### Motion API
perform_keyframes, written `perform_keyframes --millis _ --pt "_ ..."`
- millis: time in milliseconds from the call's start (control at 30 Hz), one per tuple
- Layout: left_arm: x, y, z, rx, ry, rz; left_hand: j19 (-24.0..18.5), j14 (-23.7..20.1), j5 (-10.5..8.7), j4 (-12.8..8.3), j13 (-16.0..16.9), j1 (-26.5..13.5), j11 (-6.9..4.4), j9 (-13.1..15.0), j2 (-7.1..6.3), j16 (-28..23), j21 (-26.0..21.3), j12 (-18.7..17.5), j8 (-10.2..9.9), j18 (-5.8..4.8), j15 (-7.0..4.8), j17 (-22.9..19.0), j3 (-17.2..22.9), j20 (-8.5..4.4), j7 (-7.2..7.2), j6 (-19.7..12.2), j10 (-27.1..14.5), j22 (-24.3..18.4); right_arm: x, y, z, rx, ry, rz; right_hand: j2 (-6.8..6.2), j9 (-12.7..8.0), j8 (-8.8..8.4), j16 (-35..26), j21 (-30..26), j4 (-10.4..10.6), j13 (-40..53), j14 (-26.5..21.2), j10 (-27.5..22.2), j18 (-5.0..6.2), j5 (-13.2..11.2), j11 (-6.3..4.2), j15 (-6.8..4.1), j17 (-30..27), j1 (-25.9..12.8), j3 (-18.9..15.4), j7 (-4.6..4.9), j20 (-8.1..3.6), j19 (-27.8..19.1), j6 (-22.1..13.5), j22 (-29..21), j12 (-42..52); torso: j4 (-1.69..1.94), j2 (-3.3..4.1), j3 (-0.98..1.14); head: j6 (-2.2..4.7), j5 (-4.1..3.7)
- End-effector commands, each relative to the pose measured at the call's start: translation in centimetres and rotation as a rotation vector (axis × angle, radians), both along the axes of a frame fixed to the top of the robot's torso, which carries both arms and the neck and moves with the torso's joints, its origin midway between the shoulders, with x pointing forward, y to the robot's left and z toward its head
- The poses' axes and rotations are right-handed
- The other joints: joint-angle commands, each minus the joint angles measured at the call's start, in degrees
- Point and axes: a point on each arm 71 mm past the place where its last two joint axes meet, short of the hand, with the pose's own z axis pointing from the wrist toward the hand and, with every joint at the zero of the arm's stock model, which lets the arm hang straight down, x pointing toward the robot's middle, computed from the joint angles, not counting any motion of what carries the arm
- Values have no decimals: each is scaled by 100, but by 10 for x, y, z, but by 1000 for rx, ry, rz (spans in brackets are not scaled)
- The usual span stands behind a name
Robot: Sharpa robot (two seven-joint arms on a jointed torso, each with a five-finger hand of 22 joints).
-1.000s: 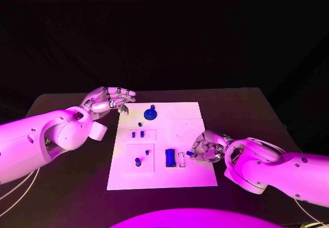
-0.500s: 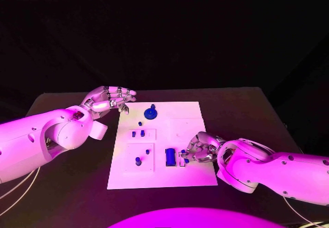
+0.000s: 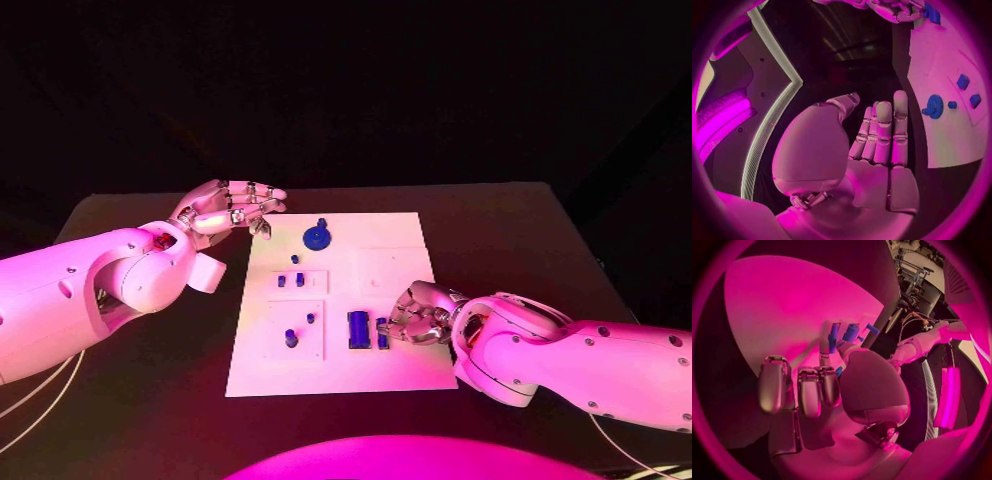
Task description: Assemble the parts on the task board
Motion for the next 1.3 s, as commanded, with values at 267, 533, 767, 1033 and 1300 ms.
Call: perform_keyframes --millis 267,533,767,1033,1300 --pt "-1 -2 1 -9 -1 -16 15 -42 -8 20 8 23 10 7 16 19 -25 21 35 88 -8 8 4 25 6 -55 -31 -6 -4 4 -3 -7 30 27 -77 26 26 27 -16 -42 1251 587 463 -81 -27 -9 -12 1456 -3 131 -1 -32 117 12 865 31 25 5 -12 -4 -17" --pt "-1 -2 1 -7 -1 -14 15 -42 -8 20 8 23 10 7 16 19 -25 21 35 88 -8 8 4 25 6 -55 -31 -6 -3 1 0 11 -22 19 -89 32 30 25 -23 -54 1243 586 458 -80 -27 -12 -15 1451 11 162 -3 -35 115 10 864 19 34 4 -13 8 -14" --pt "0 -1 1 -7 -1 -14 15 -42 -8 20 8 23 10 7 16 19 -25 21 35 88 -8 8 4 25 6 -55 -31 -6 -3 -2 7 89 -91 33 -328 33 -38 1 -158 -15 1196 572 421 -60 -37 40 16 1386 -100 210 66 -20 76 -143 821 -51 44 3 -12 18 -13" --pt "0 -1 1 -7 -1 -13 15 -42 -8 20 8 23 10 7 16 19 -25 21 35 88 -8 8 4 25 6 -55 -31 -6 1 -8 11 151 -147 49 -606 -187 -671 -44 -500 -286 1048 545 270 -12 -36 385 307 1270 401 388 463 215 -28 -981 709 -268 50 6 -19 16 -20" --pt "0 -1 1 -7 -1 -14 15 -42 -8 20 8 23 10 7 16 19 -25 21 35 88 -8 8 4 25 6 -55 -31 -6 4 -11 9 137 -155 58 -600 -245 -762 -39 -493 -545 1053 548 264 -9 -39 420 342 1284 714 606 503 266 -18 -938 723 -256 65 9 -21 12 -27"
